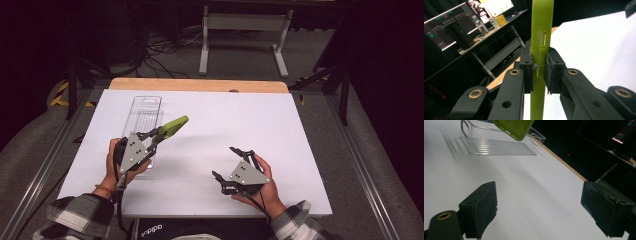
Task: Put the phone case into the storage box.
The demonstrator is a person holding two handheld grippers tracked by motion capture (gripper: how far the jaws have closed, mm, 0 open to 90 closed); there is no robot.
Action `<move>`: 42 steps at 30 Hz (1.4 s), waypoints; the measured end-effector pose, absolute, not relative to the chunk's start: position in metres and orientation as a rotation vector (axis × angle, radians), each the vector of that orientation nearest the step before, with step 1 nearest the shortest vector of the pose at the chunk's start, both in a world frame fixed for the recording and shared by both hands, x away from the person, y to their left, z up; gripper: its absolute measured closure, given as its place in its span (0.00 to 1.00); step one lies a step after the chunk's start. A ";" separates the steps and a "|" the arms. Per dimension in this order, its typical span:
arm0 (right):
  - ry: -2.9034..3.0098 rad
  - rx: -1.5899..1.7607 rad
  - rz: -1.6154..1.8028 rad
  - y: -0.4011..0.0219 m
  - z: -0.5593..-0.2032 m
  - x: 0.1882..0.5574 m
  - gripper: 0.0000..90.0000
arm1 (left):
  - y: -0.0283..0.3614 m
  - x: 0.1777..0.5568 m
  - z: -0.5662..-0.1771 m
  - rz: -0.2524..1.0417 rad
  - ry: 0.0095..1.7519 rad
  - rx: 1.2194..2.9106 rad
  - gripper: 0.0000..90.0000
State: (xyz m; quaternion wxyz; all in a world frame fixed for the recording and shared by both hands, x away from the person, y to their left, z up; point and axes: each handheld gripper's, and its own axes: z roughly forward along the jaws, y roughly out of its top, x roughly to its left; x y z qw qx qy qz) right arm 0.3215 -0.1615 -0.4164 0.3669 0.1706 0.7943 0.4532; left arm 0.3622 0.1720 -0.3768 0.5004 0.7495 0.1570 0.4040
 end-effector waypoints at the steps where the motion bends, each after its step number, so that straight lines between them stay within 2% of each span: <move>1: 2.041 0.438 1.164 -0.161 -0.416 0.321 0.16 | 0.175 0.364 -0.376 0.962 0.389 1.806 0.87; 14: 2.024 0.485 1.194 -0.166 -0.414 0.327 0.17 | 0.206 0.377 -0.368 0.875 0.479 1.754 0.87; 22: 2.013 0.531 1.219 -0.171 -0.414 0.328 0.17 | 0.212 0.381 -0.367 0.821 0.503 1.743 0.87; 42: 1.975 0.538 1.220 -0.173 -0.412 0.325 0.17 | 0.225 0.390 -0.360 0.794 0.517 1.724 0.87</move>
